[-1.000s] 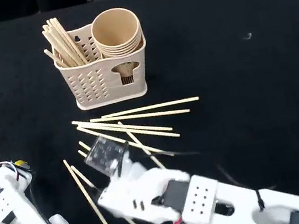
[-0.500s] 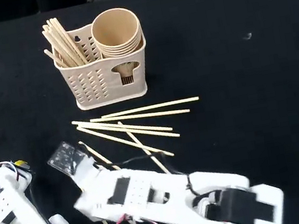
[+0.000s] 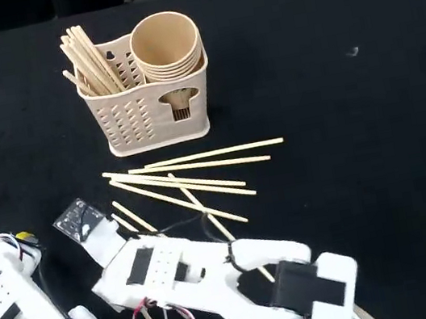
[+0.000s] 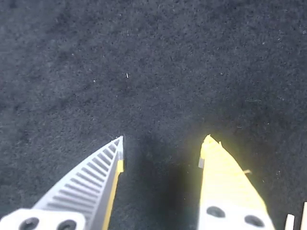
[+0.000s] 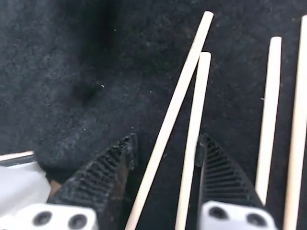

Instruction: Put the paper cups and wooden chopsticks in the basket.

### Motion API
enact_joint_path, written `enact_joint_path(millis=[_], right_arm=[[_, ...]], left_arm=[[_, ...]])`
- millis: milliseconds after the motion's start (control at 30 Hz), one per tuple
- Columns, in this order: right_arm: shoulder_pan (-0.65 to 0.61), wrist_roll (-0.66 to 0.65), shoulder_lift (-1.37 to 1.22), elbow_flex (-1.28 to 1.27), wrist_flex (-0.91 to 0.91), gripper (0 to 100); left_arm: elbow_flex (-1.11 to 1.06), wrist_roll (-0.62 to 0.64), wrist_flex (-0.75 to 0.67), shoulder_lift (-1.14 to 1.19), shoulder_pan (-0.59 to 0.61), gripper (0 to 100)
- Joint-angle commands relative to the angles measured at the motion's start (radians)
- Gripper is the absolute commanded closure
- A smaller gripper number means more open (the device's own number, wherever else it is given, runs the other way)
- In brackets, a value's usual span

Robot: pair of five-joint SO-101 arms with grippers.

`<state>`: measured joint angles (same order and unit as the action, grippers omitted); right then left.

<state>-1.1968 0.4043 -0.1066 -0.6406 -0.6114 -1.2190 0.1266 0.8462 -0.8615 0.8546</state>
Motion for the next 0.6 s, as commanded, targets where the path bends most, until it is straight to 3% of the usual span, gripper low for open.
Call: enact_joint_path(millis=[0, 67, 200, 300, 567], right_arm=[[0.011, 0.015, -0.036, 0.047, -0.074, 80.5], [0.018, 0.012, -0.054, 0.054, -0.130, 82.8], [0.064, -0.091, -0.062, 0.059, -0.186, 98.2], [0.112, -0.210, -0.062, 0.056, -0.221, 98.2], [0.186, -0.347, 0.147, 0.059, -0.402, 98.8]], left_arm=[[0.059, 0.008, -0.014, -0.012, 0.012, 74], [0.059, 0.008, -0.014, -0.012, 0.012, 74], [0.061, 0.008, -0.014, -0.012, 0.012, 74], [0.061, 0.008, -0.012, -0.012, 0.012, 74], [0.061, 0.008, -0.012, -0.012, 0.008, 74]])
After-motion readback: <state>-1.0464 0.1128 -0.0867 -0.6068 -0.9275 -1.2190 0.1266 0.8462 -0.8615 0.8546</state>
